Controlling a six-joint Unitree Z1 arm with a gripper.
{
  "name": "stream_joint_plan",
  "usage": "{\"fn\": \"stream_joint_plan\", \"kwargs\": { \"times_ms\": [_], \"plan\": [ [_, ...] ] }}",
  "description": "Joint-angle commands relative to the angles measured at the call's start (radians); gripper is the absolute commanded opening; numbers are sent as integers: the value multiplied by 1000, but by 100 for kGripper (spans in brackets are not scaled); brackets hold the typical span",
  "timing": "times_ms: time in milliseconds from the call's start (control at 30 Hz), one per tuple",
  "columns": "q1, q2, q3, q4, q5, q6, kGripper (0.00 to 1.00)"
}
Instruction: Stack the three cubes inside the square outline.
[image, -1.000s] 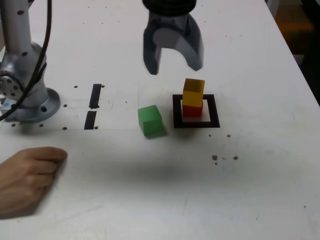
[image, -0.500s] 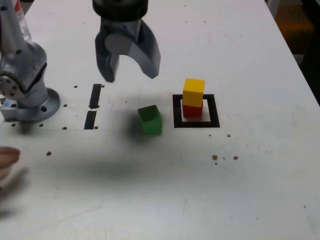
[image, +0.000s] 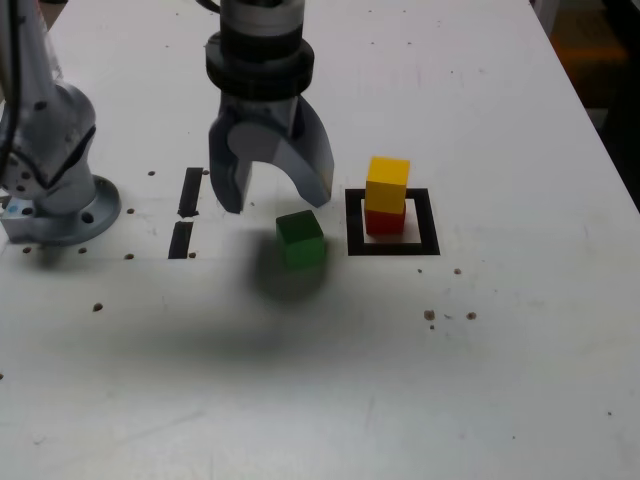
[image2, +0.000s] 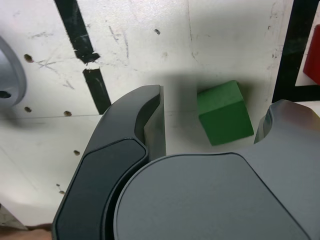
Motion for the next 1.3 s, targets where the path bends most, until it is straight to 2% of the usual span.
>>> {"fn": "stream_joint_plan", "kwargs": {
  "times_ms": [0, 767, 867, 1067, 1133, 1200, 1267],
  "plan": [
    [-2, 12, 4, -7, -1, -2, 76],
    [-2, 118, 34, -110, -15, 14, 75],
    [-2, 128, 31, -118, -15, 15, 67],
    [-2, 128, 35, -146, -4, 15, 32],
    [-2, 122, 38, -150, 4, 15, 17],
    [-2, 110, 44, -143, 7, 16, 12],
    [-2, 97, 47, -127, 11, 14, 12]
  ]
}}
